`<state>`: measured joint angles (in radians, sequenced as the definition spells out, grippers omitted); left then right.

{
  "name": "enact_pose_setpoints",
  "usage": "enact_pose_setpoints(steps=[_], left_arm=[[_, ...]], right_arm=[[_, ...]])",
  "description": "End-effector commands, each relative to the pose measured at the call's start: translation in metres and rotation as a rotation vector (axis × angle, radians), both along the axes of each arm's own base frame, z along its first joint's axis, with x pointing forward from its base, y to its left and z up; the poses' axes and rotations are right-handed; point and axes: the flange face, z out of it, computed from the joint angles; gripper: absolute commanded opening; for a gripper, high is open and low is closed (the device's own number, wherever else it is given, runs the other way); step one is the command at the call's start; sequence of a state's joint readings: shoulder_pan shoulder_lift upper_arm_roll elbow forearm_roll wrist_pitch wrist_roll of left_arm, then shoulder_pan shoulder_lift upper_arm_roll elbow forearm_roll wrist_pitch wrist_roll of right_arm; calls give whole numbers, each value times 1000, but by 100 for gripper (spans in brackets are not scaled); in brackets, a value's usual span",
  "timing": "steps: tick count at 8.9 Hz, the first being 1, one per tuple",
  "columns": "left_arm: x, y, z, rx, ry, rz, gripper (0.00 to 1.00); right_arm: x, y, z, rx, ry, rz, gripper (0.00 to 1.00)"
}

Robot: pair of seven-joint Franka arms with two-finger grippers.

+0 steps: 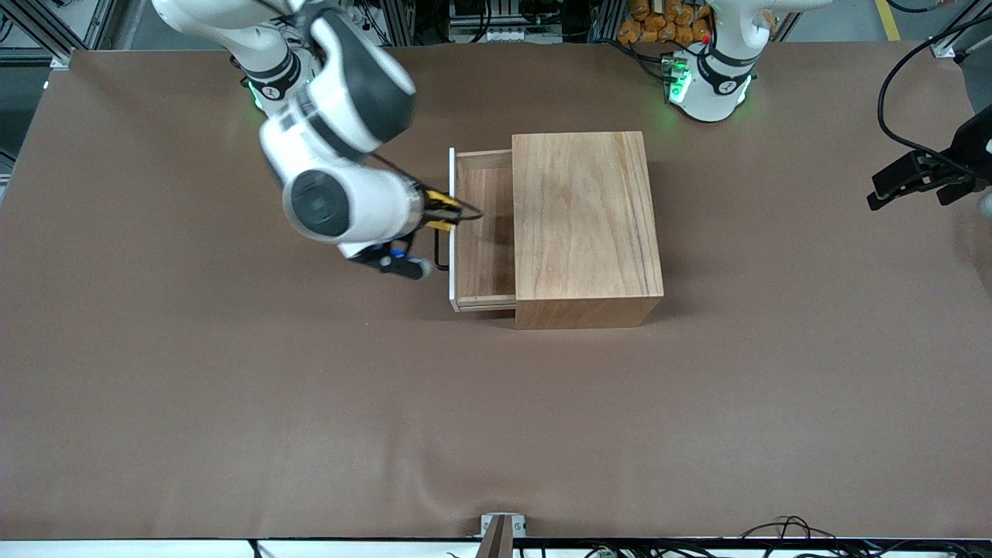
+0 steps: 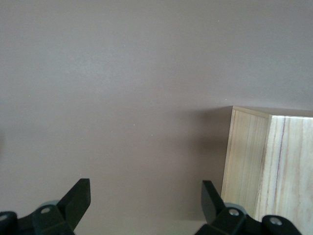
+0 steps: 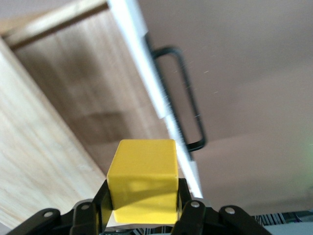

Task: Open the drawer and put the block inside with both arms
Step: 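Carry the yellow cube with the right gripper over the open drawer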

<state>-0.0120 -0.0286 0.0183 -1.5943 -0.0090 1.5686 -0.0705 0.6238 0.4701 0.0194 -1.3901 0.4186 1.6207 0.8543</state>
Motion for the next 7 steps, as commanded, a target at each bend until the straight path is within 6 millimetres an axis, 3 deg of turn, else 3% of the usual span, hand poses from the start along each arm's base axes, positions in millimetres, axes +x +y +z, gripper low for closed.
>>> enact_pose_setpoints(steps=[1, 3, 5, 7], left_arm=[[-4, -3, 5, -16, 19, -16, 100], [-8, -5, 5, -15, 41, -18, 100], [-8, -9, 6, -4, 40, -27, 100], [-11, -24, 7, 20, 36, -47, 100]], right_arm=[[-5, 8, -20, -9, -32, -11, 0], [-1, 13, -43, -50, -77, 11, 0], [-4, 32, -62, -34, -106, 5, 0], [-2, 29, -70, -48, -96, 5, 99]])
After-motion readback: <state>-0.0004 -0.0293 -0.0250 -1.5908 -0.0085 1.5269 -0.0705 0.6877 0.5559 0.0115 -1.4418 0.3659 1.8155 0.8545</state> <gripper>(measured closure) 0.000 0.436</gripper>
